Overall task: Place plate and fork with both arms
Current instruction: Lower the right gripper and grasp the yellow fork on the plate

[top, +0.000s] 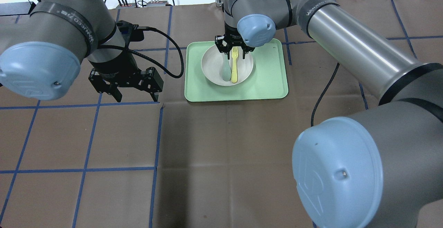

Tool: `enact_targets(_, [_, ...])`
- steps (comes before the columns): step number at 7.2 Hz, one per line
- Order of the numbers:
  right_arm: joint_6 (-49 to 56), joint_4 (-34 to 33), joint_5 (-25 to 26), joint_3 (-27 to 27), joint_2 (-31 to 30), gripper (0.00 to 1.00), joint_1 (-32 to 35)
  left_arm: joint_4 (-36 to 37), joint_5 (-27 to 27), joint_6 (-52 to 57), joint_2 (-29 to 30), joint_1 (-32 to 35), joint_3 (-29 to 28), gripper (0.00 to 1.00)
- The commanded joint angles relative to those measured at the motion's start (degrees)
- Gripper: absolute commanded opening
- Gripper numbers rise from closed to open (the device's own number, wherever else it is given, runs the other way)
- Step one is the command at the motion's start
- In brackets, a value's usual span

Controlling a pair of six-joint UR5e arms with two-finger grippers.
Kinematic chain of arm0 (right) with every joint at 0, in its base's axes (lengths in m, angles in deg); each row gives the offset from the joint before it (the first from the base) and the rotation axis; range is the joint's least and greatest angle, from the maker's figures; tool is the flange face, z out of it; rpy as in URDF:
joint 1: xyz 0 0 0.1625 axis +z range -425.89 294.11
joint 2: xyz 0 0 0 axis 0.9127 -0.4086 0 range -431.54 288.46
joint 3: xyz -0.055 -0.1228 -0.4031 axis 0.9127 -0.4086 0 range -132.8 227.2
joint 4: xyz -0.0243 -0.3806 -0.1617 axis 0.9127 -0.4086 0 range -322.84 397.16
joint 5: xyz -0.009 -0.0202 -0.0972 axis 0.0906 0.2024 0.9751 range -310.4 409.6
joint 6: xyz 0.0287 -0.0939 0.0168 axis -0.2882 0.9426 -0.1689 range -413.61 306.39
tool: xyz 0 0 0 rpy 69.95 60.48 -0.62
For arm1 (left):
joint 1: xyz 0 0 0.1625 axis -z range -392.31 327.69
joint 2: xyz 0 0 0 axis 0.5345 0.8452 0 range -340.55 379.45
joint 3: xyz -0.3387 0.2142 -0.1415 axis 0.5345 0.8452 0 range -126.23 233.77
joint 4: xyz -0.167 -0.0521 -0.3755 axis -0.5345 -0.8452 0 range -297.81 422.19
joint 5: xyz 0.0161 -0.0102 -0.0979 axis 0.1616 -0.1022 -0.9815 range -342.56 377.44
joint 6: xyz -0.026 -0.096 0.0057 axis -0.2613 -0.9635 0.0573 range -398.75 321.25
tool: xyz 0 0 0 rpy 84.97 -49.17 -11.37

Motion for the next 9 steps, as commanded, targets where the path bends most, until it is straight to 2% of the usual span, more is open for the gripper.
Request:
enact_targets(1, [0.00,-0.40,0.15,-0.09,0.99,0.57,-0.08,0.10,0.14,0.08,-0.04,0.00,0.00,1.00])
enact_targets(3, [0.00,-0.40,0.15,-0.09,2.04,0.53,-0.17,0.10,0.05,0.00,-0.05,0.00,0.00,1.00])
enact_targets(9, [0.00,-0.49,0.15,0.00,3.80,0.55,-0.08,0.10,-0.03,0.00,0.22,0.00,0.00,1.00])
